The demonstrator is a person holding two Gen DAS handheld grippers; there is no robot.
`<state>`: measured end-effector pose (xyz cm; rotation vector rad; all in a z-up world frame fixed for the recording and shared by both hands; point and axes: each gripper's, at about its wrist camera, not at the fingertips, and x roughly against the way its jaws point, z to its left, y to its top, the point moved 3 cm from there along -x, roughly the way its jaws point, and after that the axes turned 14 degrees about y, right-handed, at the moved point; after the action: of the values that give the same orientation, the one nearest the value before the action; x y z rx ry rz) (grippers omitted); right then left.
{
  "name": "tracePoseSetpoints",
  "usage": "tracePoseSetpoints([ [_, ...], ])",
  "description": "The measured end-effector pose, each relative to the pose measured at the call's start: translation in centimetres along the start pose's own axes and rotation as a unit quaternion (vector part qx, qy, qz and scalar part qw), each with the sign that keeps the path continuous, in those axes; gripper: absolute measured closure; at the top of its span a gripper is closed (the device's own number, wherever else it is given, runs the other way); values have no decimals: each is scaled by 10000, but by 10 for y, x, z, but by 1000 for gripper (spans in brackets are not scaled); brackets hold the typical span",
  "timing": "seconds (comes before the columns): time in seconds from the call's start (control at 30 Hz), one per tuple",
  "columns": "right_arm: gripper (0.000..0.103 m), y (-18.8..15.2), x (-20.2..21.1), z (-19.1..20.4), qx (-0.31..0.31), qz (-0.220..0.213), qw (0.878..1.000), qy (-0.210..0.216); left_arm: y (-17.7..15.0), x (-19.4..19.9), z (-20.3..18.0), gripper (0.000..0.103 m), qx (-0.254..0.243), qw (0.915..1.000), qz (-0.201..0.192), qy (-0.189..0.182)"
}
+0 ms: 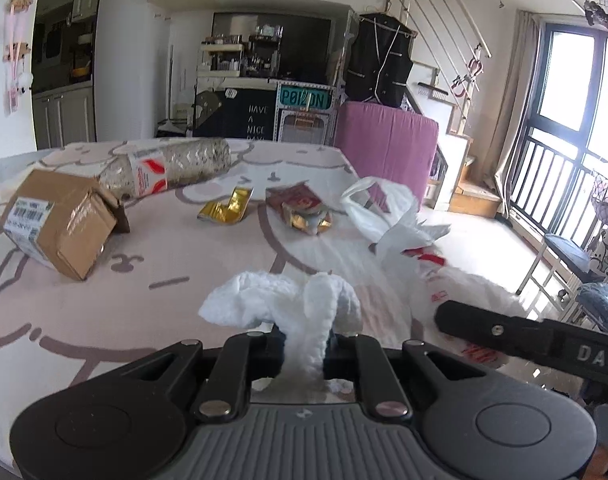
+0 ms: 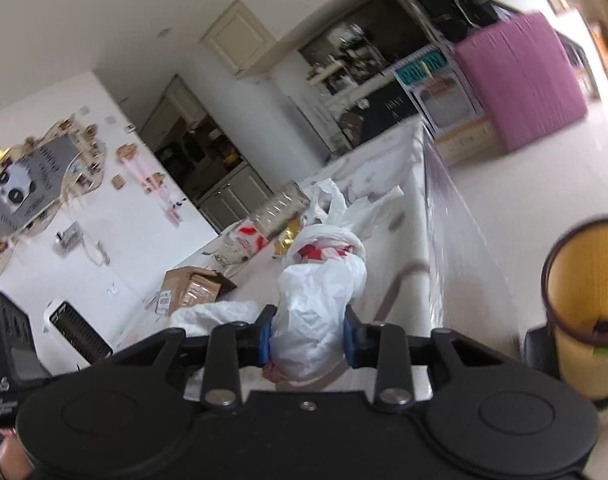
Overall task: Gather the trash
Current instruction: 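Lift the tissue with the left tool while the right tool lifts the plastic bag, then carry the tissue and plastic bag in both tools over the yellow wastebasket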
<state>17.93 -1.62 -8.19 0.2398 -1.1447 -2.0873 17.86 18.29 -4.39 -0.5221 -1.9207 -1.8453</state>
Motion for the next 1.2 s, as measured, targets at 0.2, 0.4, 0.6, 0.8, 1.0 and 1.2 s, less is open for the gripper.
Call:
tracePoseSetpoints([
  [0.2, 69, 24, 27, 6, 555, 222, 9982, -41, 11, 11, -20, 89, -67, 9998, -184, -102],
  [0.4, 69, 44, 57, -1, 1107, 502, 9922, -293, 20, 14, -54, 89, -152, 9987, -313, -380],
  [0.6, 69, 63, 89, -26, 1299, 590, 9874, -678, 29, 7, -100, 89, -324, 9966, -365, -657],
  [0.8, 69, 77, 111, -62, 1269, 644, 9832, -1141, 36, -8, -148, 89, -467, 9940, -345, -923],
  [1.0, 69, 88, 124, -104, 1137, 787, 9782, -1552, 36, -35, -196, 89, -614, 9916, -232, -1119],
  [1.2, 69, 95, 123, -152, 765, 873, 9755, -1868, 30, -72, -242, 89, -692, 9903, 68, -1202],
])
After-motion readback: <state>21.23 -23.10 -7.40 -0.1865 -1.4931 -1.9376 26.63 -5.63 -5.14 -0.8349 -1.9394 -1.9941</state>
